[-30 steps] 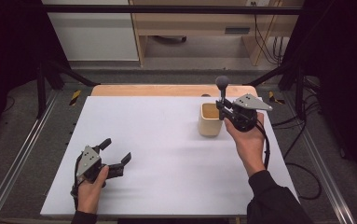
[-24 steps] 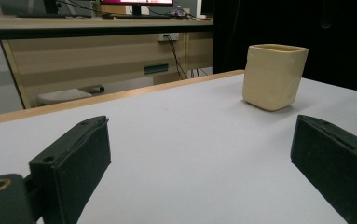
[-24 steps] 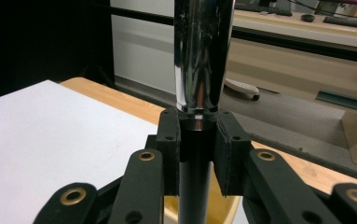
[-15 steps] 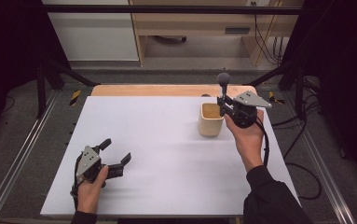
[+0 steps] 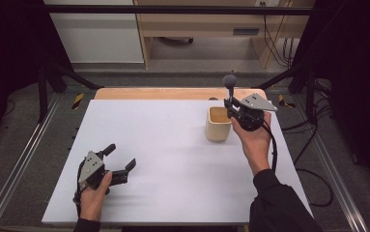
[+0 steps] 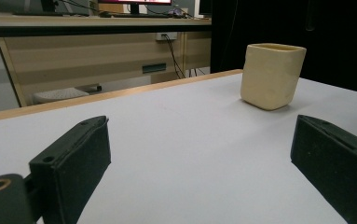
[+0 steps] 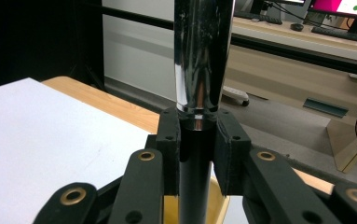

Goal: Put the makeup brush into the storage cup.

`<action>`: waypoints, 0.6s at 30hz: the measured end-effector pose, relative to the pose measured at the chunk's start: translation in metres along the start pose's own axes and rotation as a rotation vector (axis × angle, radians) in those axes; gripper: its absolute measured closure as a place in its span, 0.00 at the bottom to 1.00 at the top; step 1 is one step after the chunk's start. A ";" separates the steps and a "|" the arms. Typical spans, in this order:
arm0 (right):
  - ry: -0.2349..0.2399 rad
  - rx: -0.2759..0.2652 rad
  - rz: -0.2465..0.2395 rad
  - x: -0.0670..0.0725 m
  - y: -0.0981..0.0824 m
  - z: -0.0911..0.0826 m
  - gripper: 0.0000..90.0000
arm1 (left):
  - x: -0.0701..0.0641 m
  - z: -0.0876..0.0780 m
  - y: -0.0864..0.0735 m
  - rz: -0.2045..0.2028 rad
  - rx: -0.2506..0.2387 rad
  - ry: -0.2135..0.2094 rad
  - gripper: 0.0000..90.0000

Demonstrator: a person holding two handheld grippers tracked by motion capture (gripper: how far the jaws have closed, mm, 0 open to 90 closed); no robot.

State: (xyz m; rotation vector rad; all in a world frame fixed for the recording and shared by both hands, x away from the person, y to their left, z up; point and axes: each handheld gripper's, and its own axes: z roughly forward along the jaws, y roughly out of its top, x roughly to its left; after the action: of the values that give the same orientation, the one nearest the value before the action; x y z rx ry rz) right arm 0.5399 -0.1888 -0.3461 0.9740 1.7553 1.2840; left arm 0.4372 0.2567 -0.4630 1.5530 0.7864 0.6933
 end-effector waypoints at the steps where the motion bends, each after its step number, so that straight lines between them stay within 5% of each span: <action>1: -0.001 0.001 0.001 0.000 0.000 0.000 0.82 | 0.000 0.000 0.000 -0.001 0.000 0.000 0.05; 18: -0.006 -0.016 -0.002 0.003 -0.008 0.013 0.82 | -0.001 0.000 0.000 0.000 -0.012 -0.010 0.05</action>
State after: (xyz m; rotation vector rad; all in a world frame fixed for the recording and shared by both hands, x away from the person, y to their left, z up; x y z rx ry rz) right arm 0.5493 -0.1827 -0.3569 0.9659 1.7384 1.2909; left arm 0.4366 0.2563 -0.4626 1.5445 0.7736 0.6885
